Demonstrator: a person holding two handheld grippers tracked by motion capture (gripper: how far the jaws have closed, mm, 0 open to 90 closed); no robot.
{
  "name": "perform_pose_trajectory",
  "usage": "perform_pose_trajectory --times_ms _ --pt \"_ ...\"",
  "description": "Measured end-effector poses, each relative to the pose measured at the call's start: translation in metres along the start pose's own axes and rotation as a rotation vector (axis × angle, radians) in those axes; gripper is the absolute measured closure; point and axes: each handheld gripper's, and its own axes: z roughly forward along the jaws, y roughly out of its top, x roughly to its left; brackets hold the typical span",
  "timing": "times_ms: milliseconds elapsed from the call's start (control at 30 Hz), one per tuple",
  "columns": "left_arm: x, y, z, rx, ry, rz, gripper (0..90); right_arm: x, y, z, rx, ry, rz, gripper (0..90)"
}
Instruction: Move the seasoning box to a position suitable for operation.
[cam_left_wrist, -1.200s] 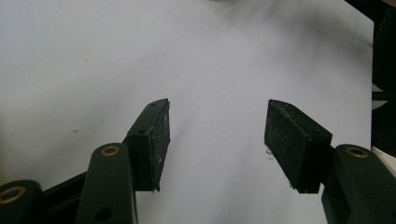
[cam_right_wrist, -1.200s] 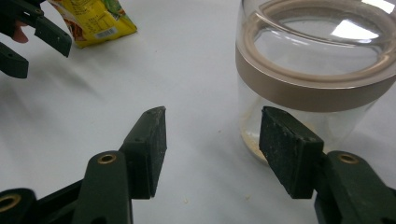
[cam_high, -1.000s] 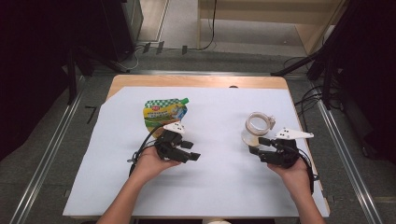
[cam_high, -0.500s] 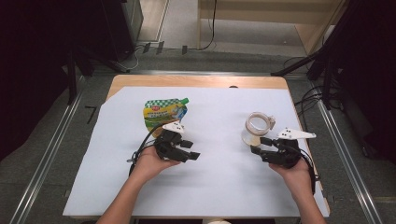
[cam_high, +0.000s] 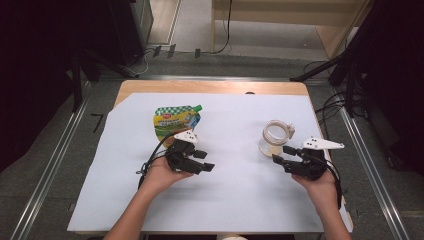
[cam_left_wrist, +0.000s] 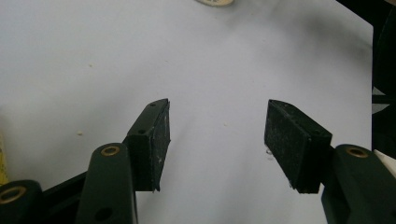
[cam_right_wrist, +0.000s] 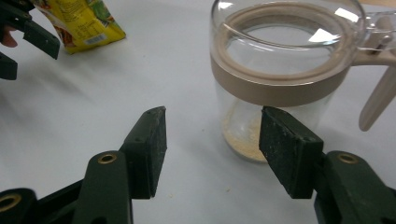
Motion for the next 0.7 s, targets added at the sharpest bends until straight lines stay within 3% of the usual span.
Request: perform_pose_trajectory --times_ms 367,533,700 --pt "0.0 0.0 0.0 -0.004 0.005 0.006 41.4 -0.005 -0.001 0.002 0.002 -0.029 -0.002 42.2" --pt "0.0 0.0 0.0 0.001 0.008 0.005 41.4 -0.014 -0.002 0.002 0.016 -0.054 0.019 41.6" --pt "0.0 0.0 0.002 0.004 0.009 0.003 41.4 -0.019 -0.001 0.005 -0.005 -0.072 0.044 36.4"
